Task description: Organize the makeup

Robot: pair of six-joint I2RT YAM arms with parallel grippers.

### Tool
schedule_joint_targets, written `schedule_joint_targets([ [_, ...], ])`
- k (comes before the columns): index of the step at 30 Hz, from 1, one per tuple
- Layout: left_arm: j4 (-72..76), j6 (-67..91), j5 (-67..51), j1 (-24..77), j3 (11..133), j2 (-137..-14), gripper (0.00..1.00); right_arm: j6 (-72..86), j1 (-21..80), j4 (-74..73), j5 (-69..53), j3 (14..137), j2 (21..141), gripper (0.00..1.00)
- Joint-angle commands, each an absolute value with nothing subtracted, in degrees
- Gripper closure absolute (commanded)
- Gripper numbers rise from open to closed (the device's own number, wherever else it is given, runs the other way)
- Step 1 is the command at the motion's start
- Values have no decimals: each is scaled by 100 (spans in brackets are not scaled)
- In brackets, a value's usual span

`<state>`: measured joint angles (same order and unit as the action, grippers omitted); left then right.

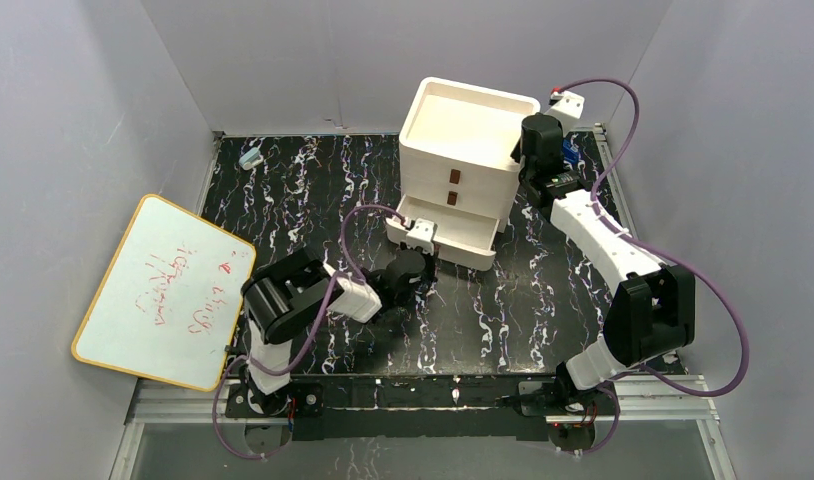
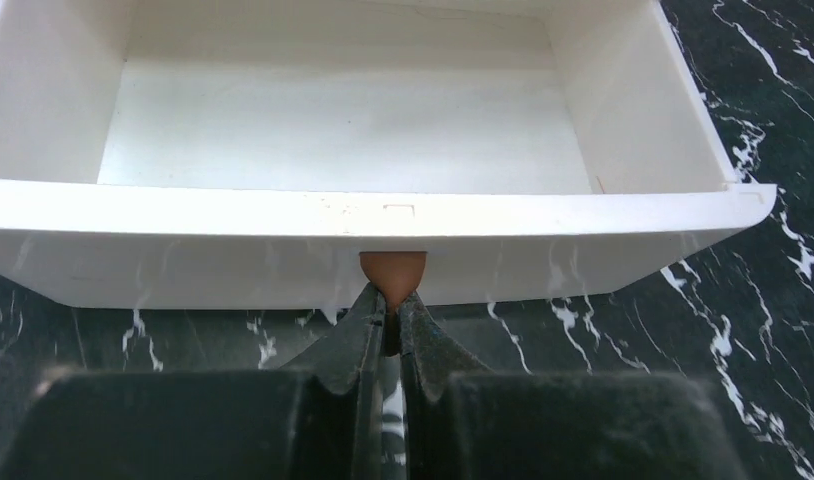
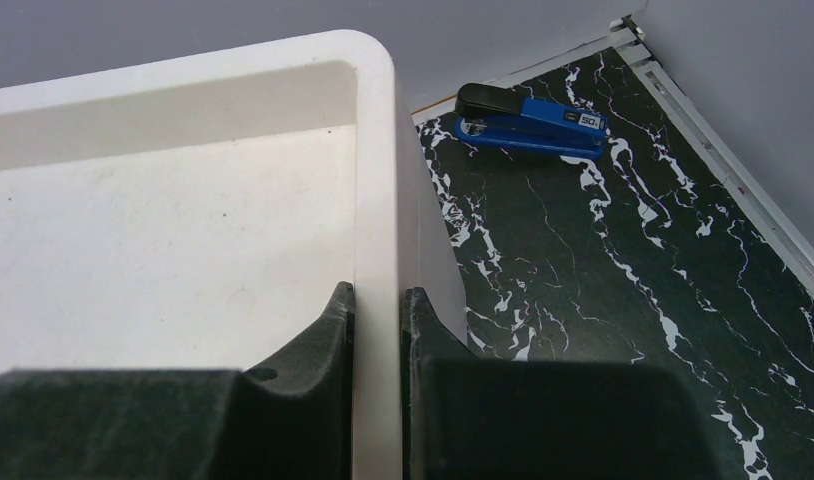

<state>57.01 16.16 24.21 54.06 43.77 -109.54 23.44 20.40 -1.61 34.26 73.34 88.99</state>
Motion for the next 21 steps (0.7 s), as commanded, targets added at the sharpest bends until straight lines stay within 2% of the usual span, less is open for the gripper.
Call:
schedule_joint_targets([
  [1, 5438, 2009, 3182, 5662, 3937, -10261, 100, 2381, 2318, -2733, 2285, 6706, 9697, 99],
  [2, 5348, 2079, 3217, 5696, 3865, -10144, 100, 2382, 2318, -2733, 2285, 6710, 9702, 99],
  [3, 5204, 2144, 3211, 5711, 3817, -10031, 93, 2382, 2317, -2736, 2288, 6721, 9707, 99],
  [5, 4833, 2235, 3220, 5721, 3728, -9742, 73, 2382, 2318, -2742, 2266, 6728, 9712, 99],
  [6, 4686, 2247, 3242, 5734, 3660, -9565, 69, 2382, 2318, -2742, 2261, 6732, 9712, 99],
  [8, 4410, 2307, 3324, 5737, 3526, -9190, 54, 2390, 2329, -2730, 2265, 6724, 9703, 99],
  [13, 2866, 2811, 3865, 5732, 3667, -8412, 41, 2416, 2337, -2694, 2225, 6689, 9718, 99],
  [18, 1067, 3635, 4363, 5698, 4203, -8172, 30, 2409, 2362, -2689, 2239, 6663, 9706, 99],
  [21, 146, 4343, 4316, 5571, 4598, -8094, 16, 2399, 2359, -2689, 2259, 6653, 9694, 99],
])
